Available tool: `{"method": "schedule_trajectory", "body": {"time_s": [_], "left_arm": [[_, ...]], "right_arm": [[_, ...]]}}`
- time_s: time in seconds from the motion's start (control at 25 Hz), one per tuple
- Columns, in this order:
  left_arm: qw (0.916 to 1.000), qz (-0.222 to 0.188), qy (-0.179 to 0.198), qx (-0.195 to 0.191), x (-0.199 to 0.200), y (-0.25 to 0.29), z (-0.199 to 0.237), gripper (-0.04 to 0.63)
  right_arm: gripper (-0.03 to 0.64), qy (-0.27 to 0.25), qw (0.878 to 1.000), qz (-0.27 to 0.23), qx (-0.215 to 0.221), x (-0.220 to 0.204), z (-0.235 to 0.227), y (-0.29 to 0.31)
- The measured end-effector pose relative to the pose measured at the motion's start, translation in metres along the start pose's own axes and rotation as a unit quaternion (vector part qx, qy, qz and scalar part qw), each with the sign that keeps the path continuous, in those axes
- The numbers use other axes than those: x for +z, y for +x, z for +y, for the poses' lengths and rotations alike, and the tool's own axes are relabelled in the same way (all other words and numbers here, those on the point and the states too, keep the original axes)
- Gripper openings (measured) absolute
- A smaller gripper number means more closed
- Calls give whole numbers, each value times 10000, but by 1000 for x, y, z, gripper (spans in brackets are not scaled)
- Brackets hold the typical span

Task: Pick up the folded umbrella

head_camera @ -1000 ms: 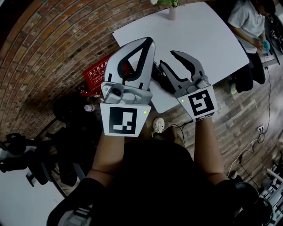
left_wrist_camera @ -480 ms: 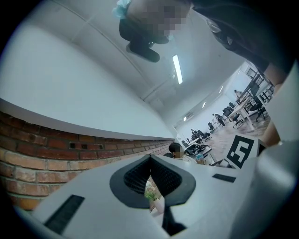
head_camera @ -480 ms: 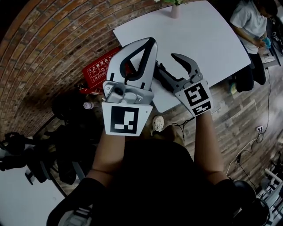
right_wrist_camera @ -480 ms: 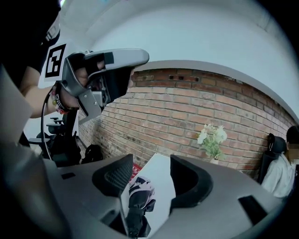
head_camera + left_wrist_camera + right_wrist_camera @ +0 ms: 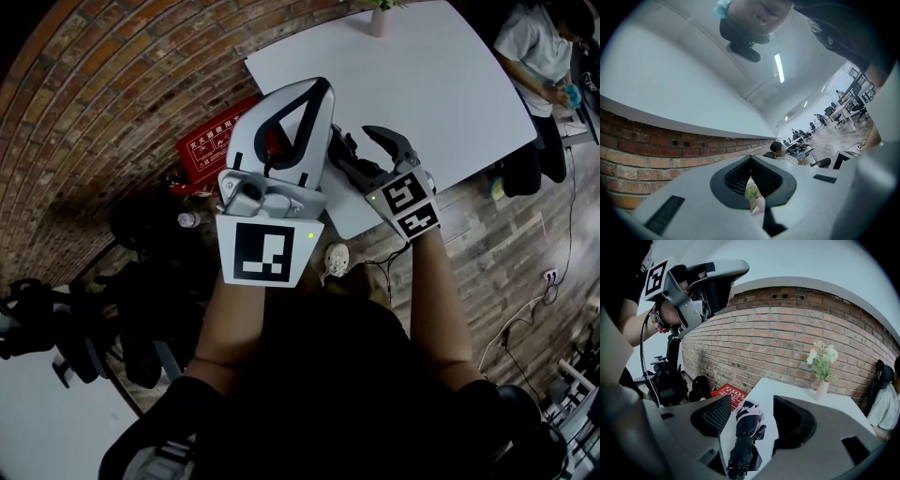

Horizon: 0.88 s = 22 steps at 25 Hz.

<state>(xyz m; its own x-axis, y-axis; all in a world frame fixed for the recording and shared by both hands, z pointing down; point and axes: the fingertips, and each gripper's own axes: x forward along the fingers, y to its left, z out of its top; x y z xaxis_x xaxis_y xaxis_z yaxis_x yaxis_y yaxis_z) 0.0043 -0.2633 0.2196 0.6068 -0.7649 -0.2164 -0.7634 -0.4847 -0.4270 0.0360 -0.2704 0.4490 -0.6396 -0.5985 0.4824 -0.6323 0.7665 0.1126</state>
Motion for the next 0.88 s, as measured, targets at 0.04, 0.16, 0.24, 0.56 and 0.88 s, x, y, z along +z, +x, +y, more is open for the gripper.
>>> {"method": "schedule_trajectory", "body": {"time_s": [0.04,0.16,0.24,0.56,0.88], "left_arm": [[10000,1,-9,4,-1,0,1,11],[10000,5,-27,6,-3,1,2,12],[10000,9,-27,3,-5,1,4,11],[10000,25,-86,-32,-11,3,7,12],[9998,42,-107,-131,-17,3,6,11]], "right_arm": [[275,29,10000,32,20,-3,0,2],[281,113,9998,168,61,-13,0,7],[284,145,9994,290,96,-21,1,11],[299,220,9954,889,289,-58,4,19],[319,455,9871,1474,428,-93,10,30]]}}
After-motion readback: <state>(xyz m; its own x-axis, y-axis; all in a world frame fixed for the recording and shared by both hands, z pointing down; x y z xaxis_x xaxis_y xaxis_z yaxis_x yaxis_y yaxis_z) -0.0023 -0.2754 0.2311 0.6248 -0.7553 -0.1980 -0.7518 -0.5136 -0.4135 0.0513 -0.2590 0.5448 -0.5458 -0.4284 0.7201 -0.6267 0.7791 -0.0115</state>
